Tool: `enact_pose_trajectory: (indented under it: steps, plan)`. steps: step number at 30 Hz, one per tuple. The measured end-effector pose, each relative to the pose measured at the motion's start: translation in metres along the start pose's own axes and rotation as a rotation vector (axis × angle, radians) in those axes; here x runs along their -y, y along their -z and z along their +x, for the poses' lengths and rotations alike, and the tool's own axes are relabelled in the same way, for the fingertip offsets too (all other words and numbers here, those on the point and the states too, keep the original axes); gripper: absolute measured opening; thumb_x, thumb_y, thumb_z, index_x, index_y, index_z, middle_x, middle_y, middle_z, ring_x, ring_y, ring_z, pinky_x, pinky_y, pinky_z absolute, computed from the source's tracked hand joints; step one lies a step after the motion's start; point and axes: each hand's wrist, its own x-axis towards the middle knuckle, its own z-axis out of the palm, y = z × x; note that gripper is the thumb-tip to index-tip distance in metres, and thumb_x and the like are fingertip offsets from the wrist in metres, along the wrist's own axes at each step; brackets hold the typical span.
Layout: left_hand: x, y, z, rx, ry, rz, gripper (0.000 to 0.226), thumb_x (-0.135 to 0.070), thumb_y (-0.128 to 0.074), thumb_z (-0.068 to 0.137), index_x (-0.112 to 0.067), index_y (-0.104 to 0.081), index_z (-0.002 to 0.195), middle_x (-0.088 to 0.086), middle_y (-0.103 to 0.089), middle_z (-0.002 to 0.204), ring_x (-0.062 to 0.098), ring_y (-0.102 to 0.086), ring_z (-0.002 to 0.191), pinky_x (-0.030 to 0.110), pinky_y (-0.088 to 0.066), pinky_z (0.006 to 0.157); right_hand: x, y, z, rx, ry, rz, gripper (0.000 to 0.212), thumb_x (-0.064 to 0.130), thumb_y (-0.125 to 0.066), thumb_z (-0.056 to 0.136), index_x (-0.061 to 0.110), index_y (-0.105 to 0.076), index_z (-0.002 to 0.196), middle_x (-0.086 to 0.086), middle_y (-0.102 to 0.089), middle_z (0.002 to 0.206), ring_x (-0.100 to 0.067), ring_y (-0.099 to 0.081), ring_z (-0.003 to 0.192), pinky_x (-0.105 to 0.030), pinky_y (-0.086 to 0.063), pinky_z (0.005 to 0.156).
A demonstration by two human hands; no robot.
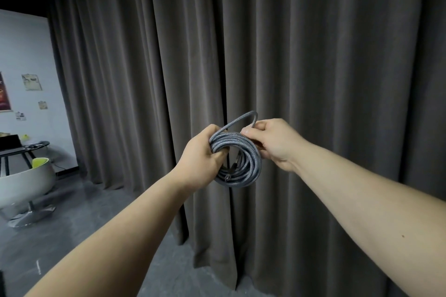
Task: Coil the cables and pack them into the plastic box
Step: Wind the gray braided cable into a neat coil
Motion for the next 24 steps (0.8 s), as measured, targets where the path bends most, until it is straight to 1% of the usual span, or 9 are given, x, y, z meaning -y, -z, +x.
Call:
enact_pose_trajectory:
  steps: [3,5,7,9,13,15,18,21,24]
  plan:
    - [-0.001,0.0,0.001,-0.028,-0.016,0.013,0.025,0.002,-0.055,0.086,-0.022,-0.052,0.078,-0.016,-0.053,0.061,0.0,-0.045,0.057,0.013,-0.038,0.057,0.001,0.004,-0.003,0.092,-0.02,-0.05,0.02,0.015,-0.056,0.094,0.012,-0.064,0.075,0.0,-0.06,0.064,-0.012,-0.053,0.06,-0.021,-0.04,0.056]
    - [-0.002,-0.001,0.001,-0.043,-0.018,0.029,0.035,0.002,-0.055,0.086,-0.03,-0.048,0.075,-0.023,-0.055,0.059,-0.001,-0.047,0.057,0.01,-0.036,0.056,0.0,0.005,-0.005,0.125,-0.056,0.047,0.017,0.019,-0.056,0.085,0.013,-0.071,0.083,-0.007,-0.061,0.077,-0.018,-0.052,0.074,-0.028,-0.04,0.067]
    - [0.0,-0.002,0.002,-0.064,-0.008,0.032,0.037,0.003,-0.055,0.086,-0.031,-0.046,0.075,-0.025,-0.054,0.059,-0.001,-0.048,0.056,0.01,-0.036,0.056,-0.002,0.005,-0.007,0.18,-0.073,0.117,0.03,0.027,-0.056,0.072,0.018,-0.072,0.096,-0.008,-0.061,0.089,-0.021,-0.051,0.086,-0.036,-0.039,0.08]
    - [0.002,-0.003,0.003,-0.082,0.005,0.03,0.037,0.005,-0.054,0.085,-0.03,-0.046,0.075,-0.025,-0.054,0.058,-0.001,-0.048,0.056,0.011,-0.036,0.055,-0.005,0.003,-0.009,0.224,-0.07,0.17,0.04,0.026,-0.062,0.069,0.02,-0.065,0.109,-0.006,-0.062,0.094,-0.02,-0.052,0.089,-0.039,-0.039,0.085]
    - [0.003,-0.007,0.004,-0.135,0.051,-0.024,0.028,0.006,-0.052,0.084,-0.022,-0.051,0.079,-0.014,-0.054,0.062,0.0,-0.048,0.057,0.013,-0.04,0.057,-0.01,0.003,-0.013,0.295,-0.019,0.173,0.047,0.017,-0.061,0.074,0.025,-0.051,0.119,0.001,-0.063,0.092,-0.011,-0.057,0.077,-0.03,-0.046,0.077]
    - [0.004,-0.008,0.006,-0.167,0.071,-0.044,0.018,0.005,-0.052,0.084,-0.013,-0.053,0.085,-0.009,-0.055,0.069,0.002,-0.047,0.06,0.016,-0.042,0.059,-0.013,0.004,-0.013,0.319,-0.036,0.244,0.047,0.01,-0.057,0.075,0.026,-0.051,0.119,0.0,-0.06,0.094,-0.01,-0.055,0.073,-0.028,-0.049,0.072]
    - [0.006,-0.009,0.007,-0.209,0.092,-0.042,0.011,0.005,-0.052,0.085,-0.005,-0.054,0.09,-0.001,-0.057,0.073,0.006,-0.047,0.064,0.014,-0.039,0.06,-0.016,0.003,-0.014,0.352,-0.051,0.381,0.039,0.015,-0.059,0.07,0.028,-0.059,0.107,-0.001,-0.062,0.093,-0.015,-0.058,0.079,-0.041,-0.05,0.084]
    - [0.006,-0.01,0.007,-0.233,0.11,-0.053,0.013,0.004,-0.051,0.085,-0.008,-0.054,0.089,-0.005,-0.057,0.071,0.004,-0.047,0.063,0.011,-0.039,0.059,-0.019,0.0,-0.014,0.349,0.012,0.284,0.047,0.024,-0.069,0.072,0.027,-0.056,0.117,0.005,-0.067,0.1,-0.012,-0.062,0.094,-0.041,-0.049,0.091]
    - [0.006,-0.012,0.005,-0.238,0.131,-0.08,0.011,0.002,-0.051,0.085,-0.008,-0.054,0.089,-0.002,-0.056,0.069,0.011,-0.048,0.063,0.022,-0.043,0.06,-0.022,-0.002,-0.011,0.267,0.123,0.098,0.05,-0.005,-0.067,0.079,0.011,-0.052,0.123,-0.006,-0.065,0.105,-0.016,-0.061,0.093,-0.034,-0.053,0.085]
